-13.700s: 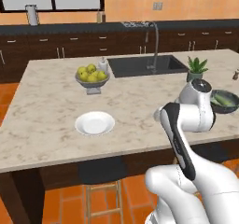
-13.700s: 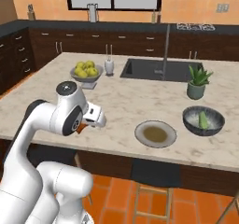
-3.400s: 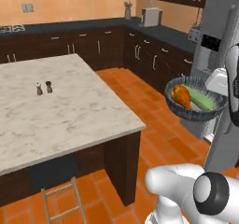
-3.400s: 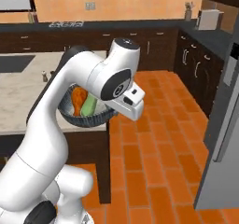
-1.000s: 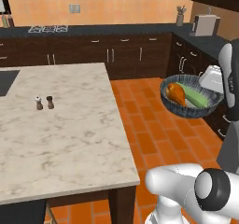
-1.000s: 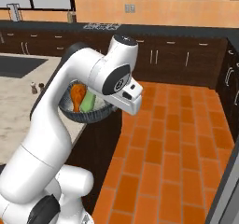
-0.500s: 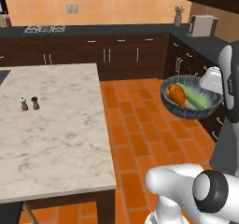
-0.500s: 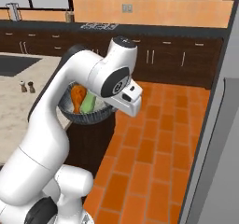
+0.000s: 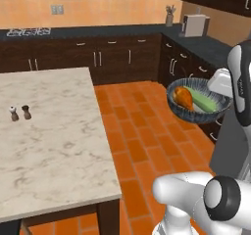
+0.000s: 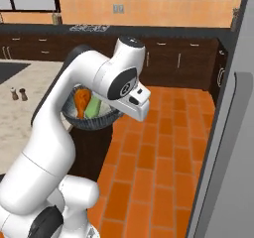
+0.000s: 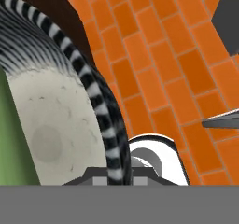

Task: Pick the chicken drumstick and corn from their plates and place them in the bowl. Then put the bowl in the fridge.

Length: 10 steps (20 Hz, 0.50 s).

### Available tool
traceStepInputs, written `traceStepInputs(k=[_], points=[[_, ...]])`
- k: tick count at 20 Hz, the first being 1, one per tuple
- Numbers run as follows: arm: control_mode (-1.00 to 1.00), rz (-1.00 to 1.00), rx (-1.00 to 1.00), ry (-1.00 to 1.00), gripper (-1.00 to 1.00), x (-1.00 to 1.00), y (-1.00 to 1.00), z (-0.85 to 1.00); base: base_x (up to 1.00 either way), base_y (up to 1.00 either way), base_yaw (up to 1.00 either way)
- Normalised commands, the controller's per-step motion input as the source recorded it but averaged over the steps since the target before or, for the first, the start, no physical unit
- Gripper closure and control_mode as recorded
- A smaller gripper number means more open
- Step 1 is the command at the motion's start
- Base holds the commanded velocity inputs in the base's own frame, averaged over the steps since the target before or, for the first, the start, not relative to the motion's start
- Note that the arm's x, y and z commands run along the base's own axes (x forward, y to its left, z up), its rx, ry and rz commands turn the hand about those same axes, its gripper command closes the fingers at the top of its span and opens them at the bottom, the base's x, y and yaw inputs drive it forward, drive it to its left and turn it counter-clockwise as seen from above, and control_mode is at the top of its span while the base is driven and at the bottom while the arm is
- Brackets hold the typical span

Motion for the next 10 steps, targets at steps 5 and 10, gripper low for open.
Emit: traceStepInputs(k=[5, 10], points=[[1.0, 0.0, 0.0, 0.0, 1.0, 0.0, 0.0, 0.0, 0.51, -1.0, -0.35], [1.0, 0.0, 0.0, 0.0, 1.0, 0.0, 0.0, 0.0, -0.19, -0.99, -0.02]])
